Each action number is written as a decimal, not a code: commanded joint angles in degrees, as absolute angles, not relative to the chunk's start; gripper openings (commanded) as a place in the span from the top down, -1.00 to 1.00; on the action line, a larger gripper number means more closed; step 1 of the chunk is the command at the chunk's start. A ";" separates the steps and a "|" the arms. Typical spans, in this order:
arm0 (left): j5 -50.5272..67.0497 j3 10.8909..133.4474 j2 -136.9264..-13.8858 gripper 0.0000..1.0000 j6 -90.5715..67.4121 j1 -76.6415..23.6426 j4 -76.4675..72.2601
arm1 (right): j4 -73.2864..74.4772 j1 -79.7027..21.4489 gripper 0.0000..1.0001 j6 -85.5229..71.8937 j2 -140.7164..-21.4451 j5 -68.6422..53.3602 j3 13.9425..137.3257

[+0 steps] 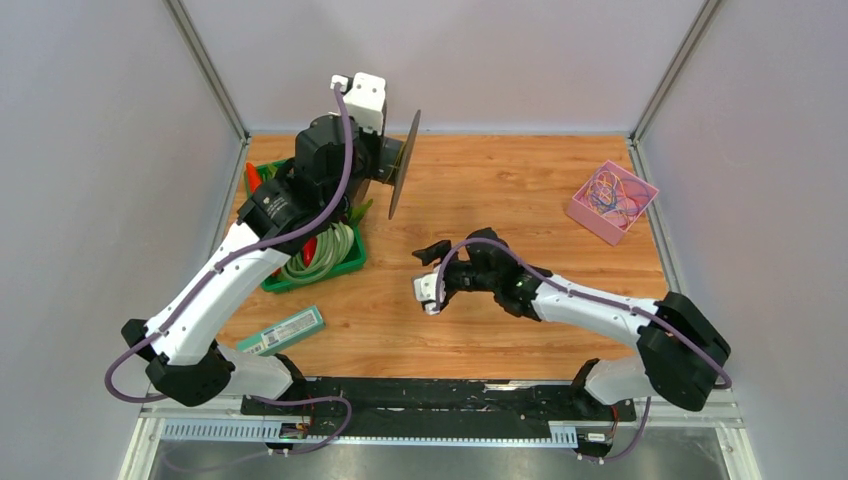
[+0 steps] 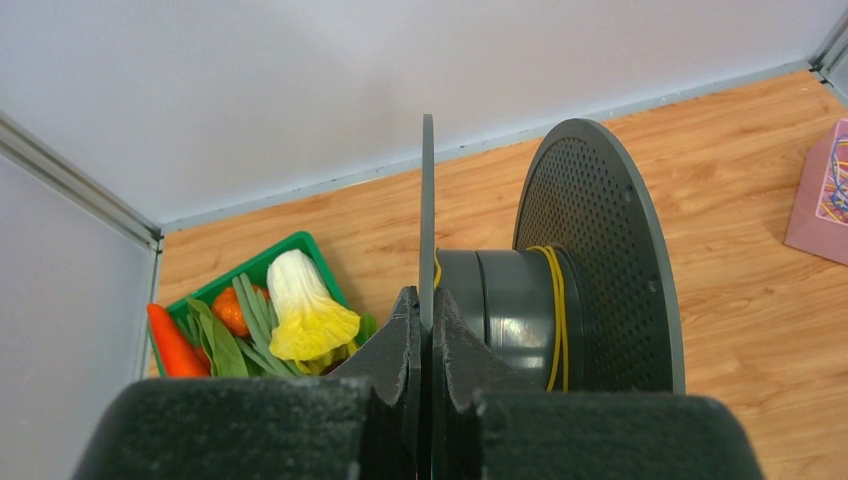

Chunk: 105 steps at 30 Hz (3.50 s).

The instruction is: Wrap the cables

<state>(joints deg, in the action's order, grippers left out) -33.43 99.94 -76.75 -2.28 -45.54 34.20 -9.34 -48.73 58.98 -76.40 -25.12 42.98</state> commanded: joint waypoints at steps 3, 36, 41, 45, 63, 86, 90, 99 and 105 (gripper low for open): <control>-32.26 102.04 -75.24 1.00 -3.87 -46.93 30.59 | -12.73 -50.80 -0.39 70.49 -82.60 -23.65 42.28; -41.13 101.42 -73.39 1.00 -6.50 -49.75 24.70 | -7.39 -44.65 -0.37 14.91 -70.32 -16.97 43.77; -43.50 103.44 -73.92 1.00 -9.31 -49.75 25.14 | -4.57 -41.93 -0.38 -15.76 -71.36 -11.95 44.29; -44.65 106.16 -74.88 1.00 -12.12 -49.75 26.45 | -10.02 -39.46 -0.41 -30.92 -73.82 -12.31 43.24; -47.37 110.56 -77.61 1.00 -15.73 -49.66 25.84 | -6.24 -39.38 -0.35 -47.19 -94.48 -4.66 63.63; -49.13 111.18 -78.22 1.00 -16.44 -49.31 25.49 | -5.88 -39.73 0.22 -55.20 -106.78 9.93 68.82; -48.78 110.83 -78.22 1.00 -16.70 -48.87 25.58 | -8.08 -38.94 0.24 -52.65 -108.19 10.11 70.66; -47.81 110.22 -77.96 1.00 -17.40 -48.52 26.19 | -15.37 -37.44 0.19 -50.71 -110.04 3.52 73.74; -47.29 110.74 -78.22 1.00 -17.93 -48.16 26.46 | -15.47 -37.44 0.26 -51.77 -110.65 3.08 74.00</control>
